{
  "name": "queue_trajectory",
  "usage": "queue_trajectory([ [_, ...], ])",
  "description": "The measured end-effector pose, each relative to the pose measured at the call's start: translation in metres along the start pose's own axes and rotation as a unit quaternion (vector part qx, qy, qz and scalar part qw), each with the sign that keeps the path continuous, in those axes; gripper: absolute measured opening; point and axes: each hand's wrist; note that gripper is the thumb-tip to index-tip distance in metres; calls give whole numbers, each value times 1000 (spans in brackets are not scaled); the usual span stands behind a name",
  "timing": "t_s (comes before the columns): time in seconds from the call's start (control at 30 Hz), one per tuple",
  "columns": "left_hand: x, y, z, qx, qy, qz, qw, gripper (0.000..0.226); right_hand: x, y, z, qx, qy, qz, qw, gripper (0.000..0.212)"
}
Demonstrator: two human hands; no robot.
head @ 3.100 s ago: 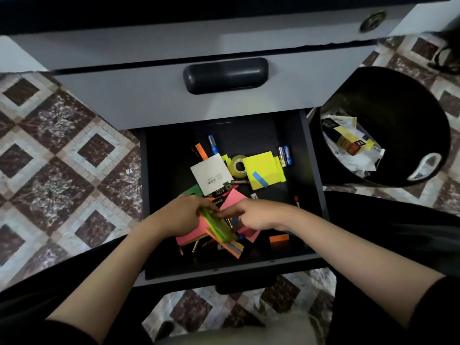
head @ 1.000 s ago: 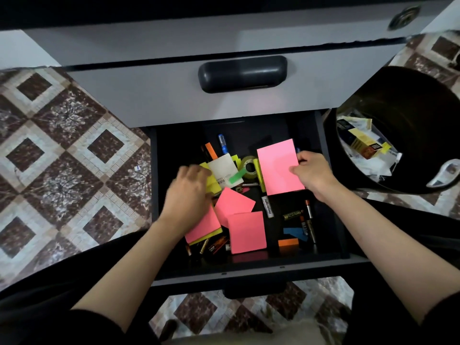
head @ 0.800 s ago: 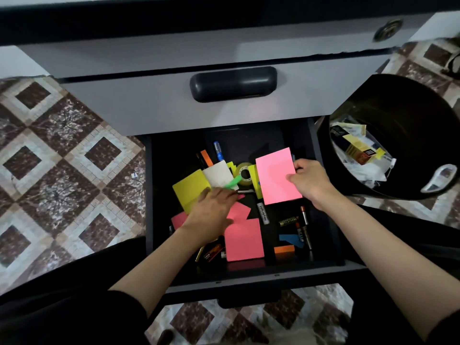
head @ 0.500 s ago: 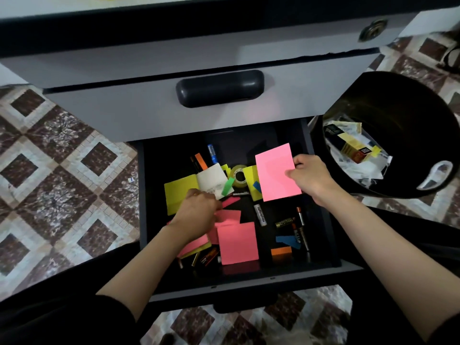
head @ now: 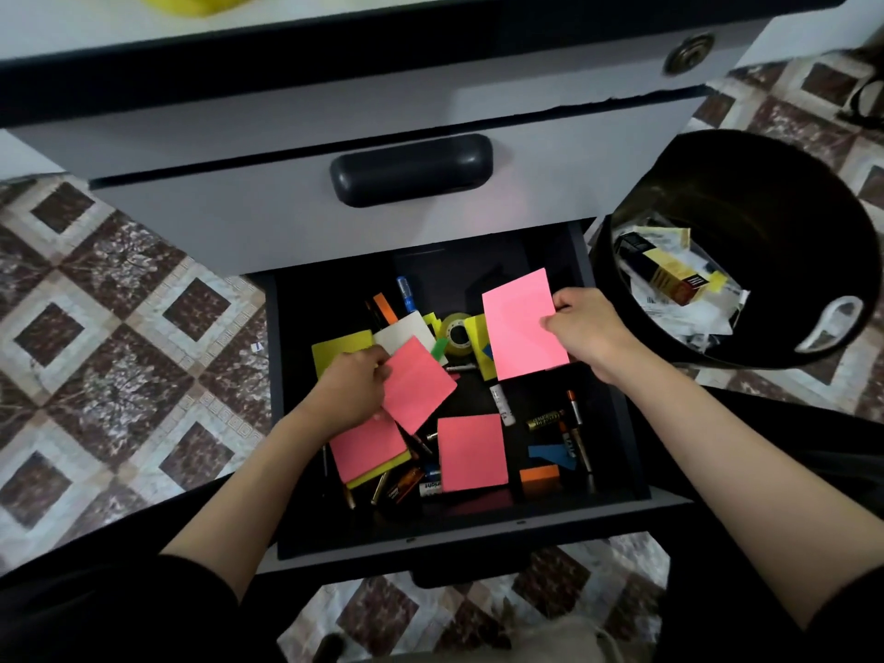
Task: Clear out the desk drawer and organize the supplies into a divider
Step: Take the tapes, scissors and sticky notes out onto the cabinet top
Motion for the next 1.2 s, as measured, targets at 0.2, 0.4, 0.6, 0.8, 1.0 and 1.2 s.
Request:
queue_trajectory([
  [0.2,26,-11,16,225,95,41,969,11,18,-22,2,-62,-40,10,997,10],
  [0.4,71,-13,37,302,173,27,937,7,59,-21,18,-151,-89,5,984,23],
  [0.6,115,5,49,531,163,48,830,19,98,-16,59,-199,-66,14,978,19],
  [0.8,147,28,41,612,91,46,784,20,142,-13,99,-226,-100,49,968,21],
  [1.0,170,45,53,600,49,-11,799,36,167,-25,125,-271,-73,85,956,20],
  [1.2,183,67,74,567,54,-59,820,28,186,-43,142,-301,-101,133,939,22],
])
Point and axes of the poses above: each hand's wrist, its own x-axis away from the middle knuckle, its own z-axis out of the back of the hand, y = z × x, and after that the axes turned 2 degrees about -y, right-handed
